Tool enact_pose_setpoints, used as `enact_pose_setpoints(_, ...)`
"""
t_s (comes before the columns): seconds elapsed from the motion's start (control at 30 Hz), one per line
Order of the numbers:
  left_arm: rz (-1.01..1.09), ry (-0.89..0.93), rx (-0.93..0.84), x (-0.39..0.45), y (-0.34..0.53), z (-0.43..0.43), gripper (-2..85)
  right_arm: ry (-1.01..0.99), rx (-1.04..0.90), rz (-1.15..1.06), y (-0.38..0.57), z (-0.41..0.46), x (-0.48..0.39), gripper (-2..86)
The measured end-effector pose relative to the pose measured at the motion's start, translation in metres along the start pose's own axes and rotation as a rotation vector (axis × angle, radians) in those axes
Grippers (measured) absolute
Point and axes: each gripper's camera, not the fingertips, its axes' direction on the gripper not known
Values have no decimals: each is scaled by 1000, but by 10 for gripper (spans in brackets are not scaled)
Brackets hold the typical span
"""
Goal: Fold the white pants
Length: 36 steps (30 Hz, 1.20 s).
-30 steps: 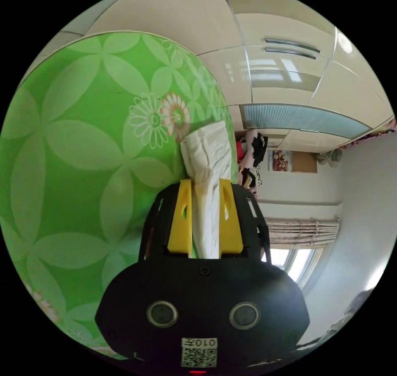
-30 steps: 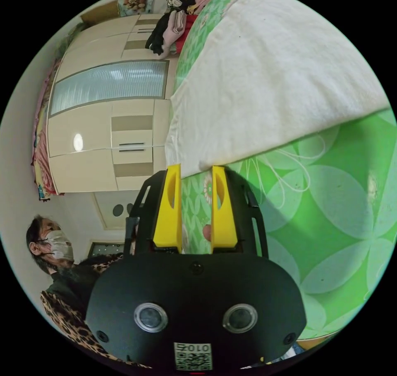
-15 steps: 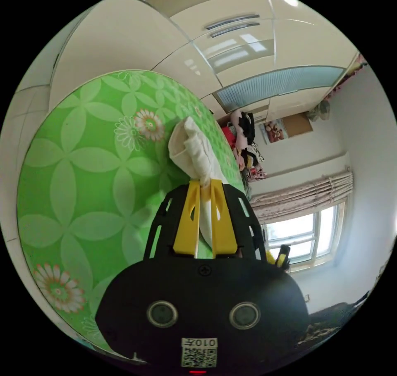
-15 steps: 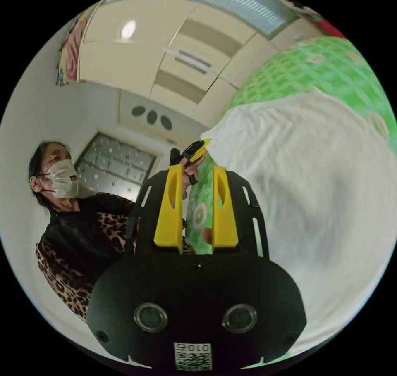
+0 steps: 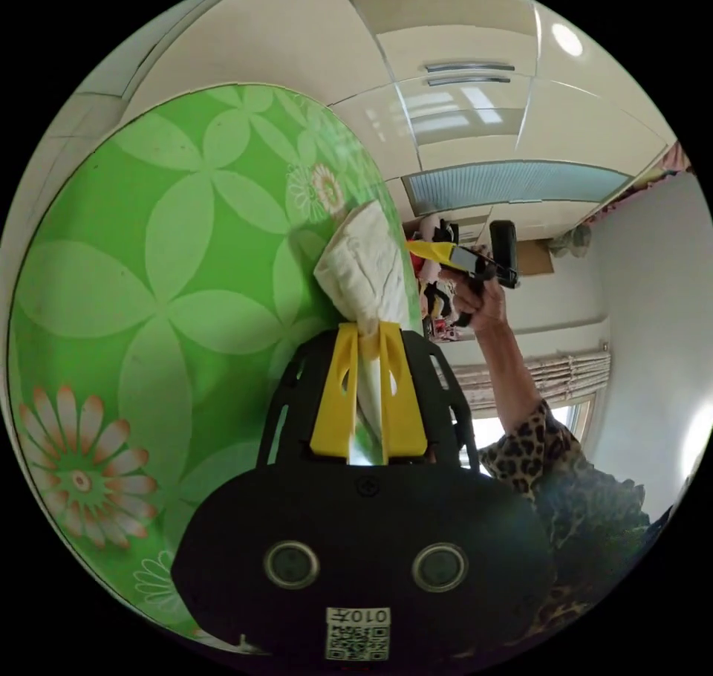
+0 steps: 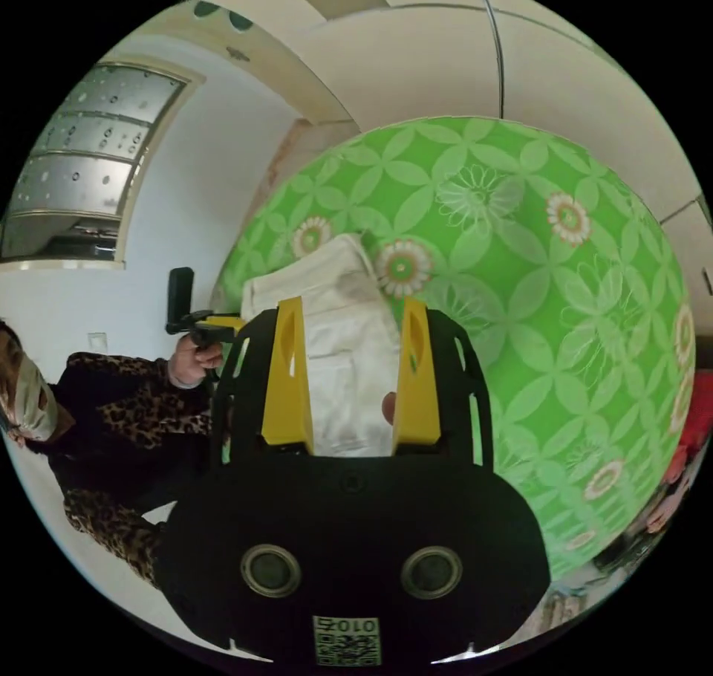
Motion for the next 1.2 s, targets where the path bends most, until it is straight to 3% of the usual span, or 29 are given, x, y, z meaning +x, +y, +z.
enact_pose_setpoints(0.2,0,48,-17,-11,2,-11,80,18,-90,-110,-65,20,13,158)
enact_pose_setpoints(0.3,0,68,-17,-16,4,-16,78,-124,-132,-172,-84,26,20,148)
enact_pose_setpoints(0.57,31,110,-12,-26,18,-35,70,-222,-185,-256,-99,28,31,89)
enact_pose_setpoints(0.83,133,207,108,-36,53,-82,92,-360,58,-516,-21,-57,-6,67)
enact_pose_setpoints(1.0,208,317,137,-40,62,-98,135,-302,235,-670,76,-103,-53,65)
enact_pose_setpoints(1.2,327,430,85,-24,70,-107,191,-149,248,-745,140,-113,-113,65)
